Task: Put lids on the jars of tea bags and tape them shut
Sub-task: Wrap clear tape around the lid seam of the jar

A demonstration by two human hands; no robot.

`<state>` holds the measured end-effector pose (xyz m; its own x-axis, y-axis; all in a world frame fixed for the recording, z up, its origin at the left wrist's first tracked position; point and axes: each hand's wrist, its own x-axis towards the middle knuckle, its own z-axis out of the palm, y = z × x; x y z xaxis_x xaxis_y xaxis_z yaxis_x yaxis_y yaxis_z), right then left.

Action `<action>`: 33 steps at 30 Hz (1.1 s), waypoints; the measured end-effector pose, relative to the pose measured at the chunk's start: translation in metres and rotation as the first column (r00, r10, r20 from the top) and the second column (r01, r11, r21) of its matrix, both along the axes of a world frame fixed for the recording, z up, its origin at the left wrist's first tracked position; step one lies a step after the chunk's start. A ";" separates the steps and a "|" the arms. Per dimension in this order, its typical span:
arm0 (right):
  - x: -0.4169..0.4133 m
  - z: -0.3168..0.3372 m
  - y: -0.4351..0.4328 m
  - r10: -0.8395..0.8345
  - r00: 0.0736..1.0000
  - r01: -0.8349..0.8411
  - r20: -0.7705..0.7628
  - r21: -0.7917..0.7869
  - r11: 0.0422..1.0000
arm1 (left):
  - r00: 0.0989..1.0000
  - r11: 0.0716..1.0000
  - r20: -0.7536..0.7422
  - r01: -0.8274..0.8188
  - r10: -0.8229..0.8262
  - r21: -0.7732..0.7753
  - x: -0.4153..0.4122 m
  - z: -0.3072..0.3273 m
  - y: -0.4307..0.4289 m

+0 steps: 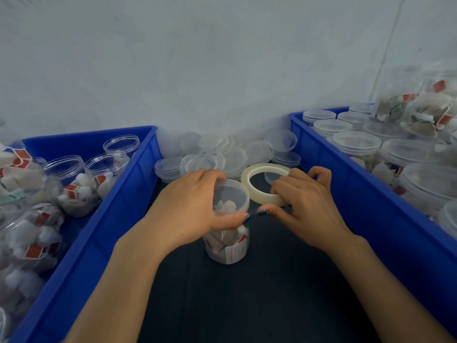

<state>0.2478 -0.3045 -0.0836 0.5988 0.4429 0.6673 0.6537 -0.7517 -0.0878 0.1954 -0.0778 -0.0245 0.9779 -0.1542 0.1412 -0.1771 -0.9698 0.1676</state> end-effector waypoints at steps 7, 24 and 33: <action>0.005 -0.001 -0.002 -0.035 0.997 0.031 -0.069 -0.061 0.998 | 0.964 0.971 -0.132 0.219 -0.231 -0.096 0.008 0.010 0.008; 0.006 0.002 -0.004 0.114 0.976 -0.099 -0.184 0.086 0.991 | 0.989 0.955 0.096 0.137 -0.115 -0.263 0.002 -0.021 -0.024; 0.004 0.003 -0.005 0.099 0.984 -0.094 -0.150 0.044 0.995 | 0.973 0.935 -0.007 0.218 -0.229 -0.280 0.006 0.001 -0.001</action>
<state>0.2518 -0.3093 -0.0806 0.6502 0.4804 0.5886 0.7000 -0.6800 -0.2183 0.2013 -0.0791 -0.0238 0.9283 -0.3295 0.1721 -0.3717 -0.8210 0.4334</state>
